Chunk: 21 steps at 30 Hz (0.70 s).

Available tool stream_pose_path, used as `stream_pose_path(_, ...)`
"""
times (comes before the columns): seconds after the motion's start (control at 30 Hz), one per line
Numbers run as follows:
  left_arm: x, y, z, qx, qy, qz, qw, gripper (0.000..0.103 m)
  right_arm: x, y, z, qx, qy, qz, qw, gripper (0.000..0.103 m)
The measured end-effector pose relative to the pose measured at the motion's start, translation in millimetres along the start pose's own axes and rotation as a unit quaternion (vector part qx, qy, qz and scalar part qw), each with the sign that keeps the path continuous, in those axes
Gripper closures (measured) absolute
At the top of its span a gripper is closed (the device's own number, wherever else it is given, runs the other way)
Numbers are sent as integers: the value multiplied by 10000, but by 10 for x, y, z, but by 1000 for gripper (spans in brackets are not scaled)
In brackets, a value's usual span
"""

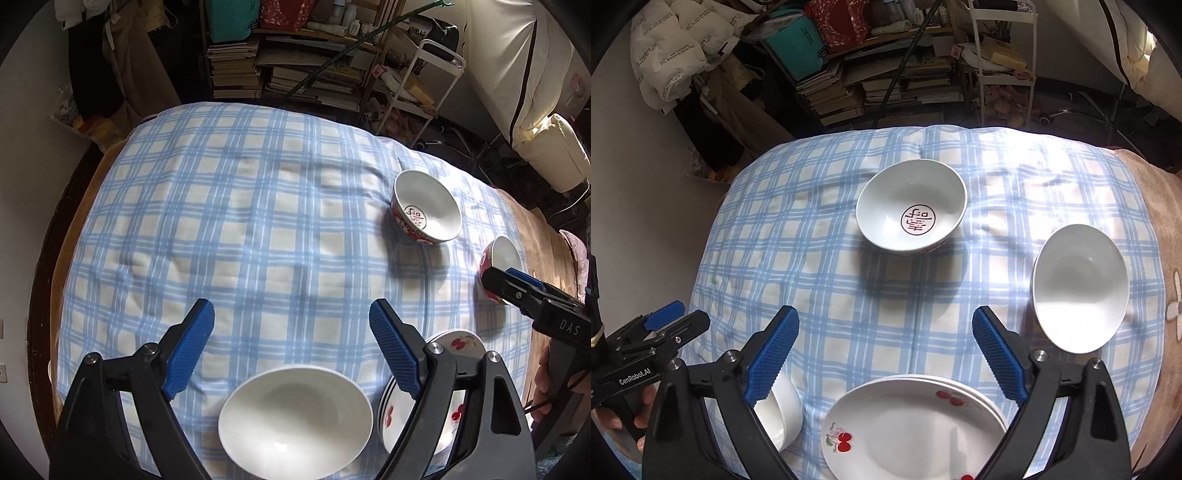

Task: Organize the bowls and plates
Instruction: 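Move both grippers to the red-stamped white bowl and close on its rim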

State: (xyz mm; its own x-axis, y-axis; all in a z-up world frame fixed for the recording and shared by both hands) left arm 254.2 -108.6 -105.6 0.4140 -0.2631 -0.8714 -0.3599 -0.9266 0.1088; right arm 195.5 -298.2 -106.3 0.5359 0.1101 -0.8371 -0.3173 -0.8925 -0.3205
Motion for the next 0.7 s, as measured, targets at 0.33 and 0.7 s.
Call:
stream_pose_path(0.33,499,347,-585,147,-111,94,9998,18,181,326,-404,-46,113,57,9999,4)
stream_pose_path(0.7,1024,742,-878,375,-317,243,9985,18,493,513,-722,-69,17,229,9997,14)
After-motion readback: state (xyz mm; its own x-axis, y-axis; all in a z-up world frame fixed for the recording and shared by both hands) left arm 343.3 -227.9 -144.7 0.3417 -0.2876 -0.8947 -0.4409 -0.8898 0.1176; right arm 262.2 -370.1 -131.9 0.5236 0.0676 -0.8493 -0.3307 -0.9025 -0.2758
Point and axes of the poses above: each gripper's, at about its wrist camera, not at the fingertips, and x roughly the way its jaws point, y to its right, z to its underside, the point moved 3 cm from there along x, roughly the way its jaws point, and after that the axes turned 7 degrees about y, right-handed, at the moved point
